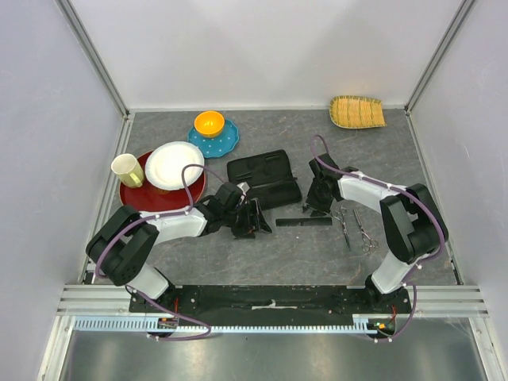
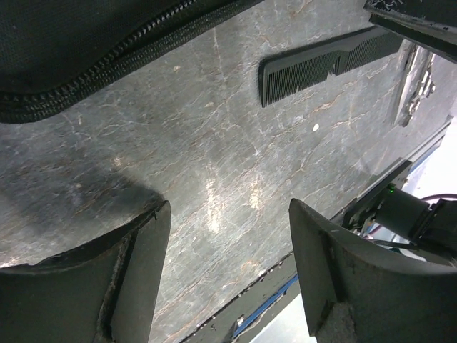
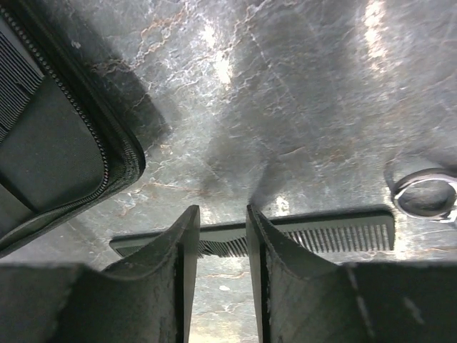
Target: Sort the hair-cutting tools
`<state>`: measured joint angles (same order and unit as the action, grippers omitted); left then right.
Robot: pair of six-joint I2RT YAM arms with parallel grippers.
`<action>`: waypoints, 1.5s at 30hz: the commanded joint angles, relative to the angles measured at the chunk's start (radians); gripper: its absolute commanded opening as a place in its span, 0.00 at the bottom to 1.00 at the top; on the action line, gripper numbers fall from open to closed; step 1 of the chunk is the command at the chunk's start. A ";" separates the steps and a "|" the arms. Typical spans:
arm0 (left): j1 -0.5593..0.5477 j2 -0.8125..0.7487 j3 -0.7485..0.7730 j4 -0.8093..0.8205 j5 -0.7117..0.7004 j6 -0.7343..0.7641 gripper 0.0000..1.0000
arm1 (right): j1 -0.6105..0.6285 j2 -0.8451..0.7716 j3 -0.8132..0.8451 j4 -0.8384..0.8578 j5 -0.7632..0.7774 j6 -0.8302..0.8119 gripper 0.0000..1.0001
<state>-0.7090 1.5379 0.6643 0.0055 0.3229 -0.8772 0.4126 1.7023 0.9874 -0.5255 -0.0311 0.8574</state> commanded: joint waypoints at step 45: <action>-0.001 0.312 0.343 -0.102 0.022 -0.052 0.44 | -0.222 -0.112 -0.231 0.068 -0.151 -0.368 0.46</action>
<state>-0.7090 1.8313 0.9771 -0.0895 0.3466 -0.9096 0.1856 1.5391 0.8089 -0.5041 -0.1646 0.5064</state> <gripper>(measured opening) 0.444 0.466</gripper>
